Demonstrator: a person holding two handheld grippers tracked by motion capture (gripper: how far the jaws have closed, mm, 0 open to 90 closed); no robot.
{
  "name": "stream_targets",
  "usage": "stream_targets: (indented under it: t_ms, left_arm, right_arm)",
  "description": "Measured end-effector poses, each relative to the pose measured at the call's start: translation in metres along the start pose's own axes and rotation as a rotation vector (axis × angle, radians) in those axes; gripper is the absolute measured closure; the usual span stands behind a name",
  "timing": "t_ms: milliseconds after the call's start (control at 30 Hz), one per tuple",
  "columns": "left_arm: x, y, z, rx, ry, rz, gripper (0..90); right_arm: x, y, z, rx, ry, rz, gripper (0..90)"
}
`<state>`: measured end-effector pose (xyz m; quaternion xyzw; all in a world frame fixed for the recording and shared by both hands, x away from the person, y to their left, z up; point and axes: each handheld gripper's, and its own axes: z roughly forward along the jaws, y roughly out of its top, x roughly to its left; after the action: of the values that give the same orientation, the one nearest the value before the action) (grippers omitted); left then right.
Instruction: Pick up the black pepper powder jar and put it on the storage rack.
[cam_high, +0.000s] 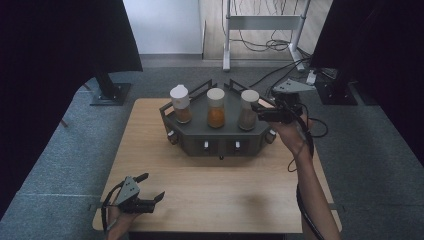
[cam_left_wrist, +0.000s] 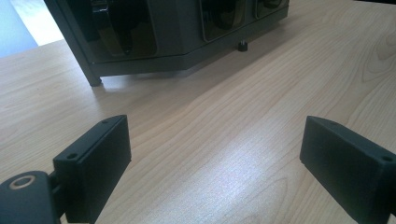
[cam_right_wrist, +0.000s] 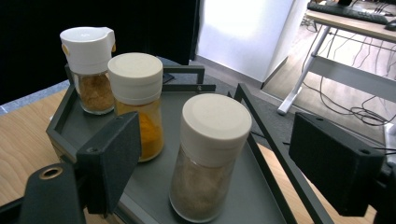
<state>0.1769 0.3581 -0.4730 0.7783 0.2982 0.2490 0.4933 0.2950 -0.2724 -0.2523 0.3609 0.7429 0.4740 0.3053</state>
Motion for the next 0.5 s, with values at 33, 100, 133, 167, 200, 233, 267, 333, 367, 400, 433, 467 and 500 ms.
stream_targets:
  t_ms: [33,100,133,167,200,233,267,333,367,400,433,467,500]
  left_arm:
    - [0.000,0.000,0.000,0.000,0.000,0.000,8.6]
    - [0.000,0.000,0.000,-0.001,0.000,-0.002,8.5]
    - [0.000,0.000,0.000,-0.001,0.000,-0.002,8.6]
    - [0.000,0.000,0.000,-0.001,0.000,-0.002,8.6]
    - [0.000,0.000,0.001,-0.001,0.000,-0.003,8.5]
    - [0.000,0.000,0.001,0.000,-0.001,-0.002,8.5]
    - [0.000,0.000,0.001,0.000,-0.002,-0.001,8.6]
    - [-0.001,0.000,0.001,0.000,-0.002,0.000,8.6]
    - [-0.001,0.000,0.001,0.000,-0.003,0.000,8.5]
    - [-0.001,0.000,0.001,0.000,-0.003,-0.001,8.6]
    - [0.000,0.000,0.001,0.000,-0.003,-0.002,8.5]
    - [0.000,0.000,0.001,0.001,-0.002,-0.002,8.6]
    - [-0.001,0.000,0.001,0.001,-0.002,-0.001,8.5]
  right_arm:
    - [0.000,0.000,0.000,0.000,0.000,0.000,16.8]
    - [0.000,-0.003,-0.007,-0.009,0.001,0.003,16.8]
    - [0.000,-0.004,-0.009,-0.010,-0.001,0.002,16.8]
    - [0.000,-0.004,-0.009,-0.010,-0.001,0.002,16.8]
    - [0.000,-0.007,-0.014,-0.014,-0.003,0.000,16.8]
    - [0.000,-0.008,-0.016,-0.016,-0.003,-0.001,16.8]
    - [0.001,-0.009,-0.018,-0.017,-0.005,-0.001,16.8]
    - [0.001,-0.010,-0.022,-0.018,-0.005,-0.002,16.8]
    - [0.001,-0.011,-0.023,-0.020,-0.006,-0.002,16.8]
    - [0.002,-0.012,-0.025,-0.020,-0.006,-0.003,16.8]
    - [0.002,-0.013,-0.027,-0.021,-0.007,-0.005,16.8]
    - [0.002,-0.014,-0.028,-0.023,-0.007,-0.003,16.8]
    - [0.003,-0.015,-0.031,-0.027,-0.007,-0.002,16.8]
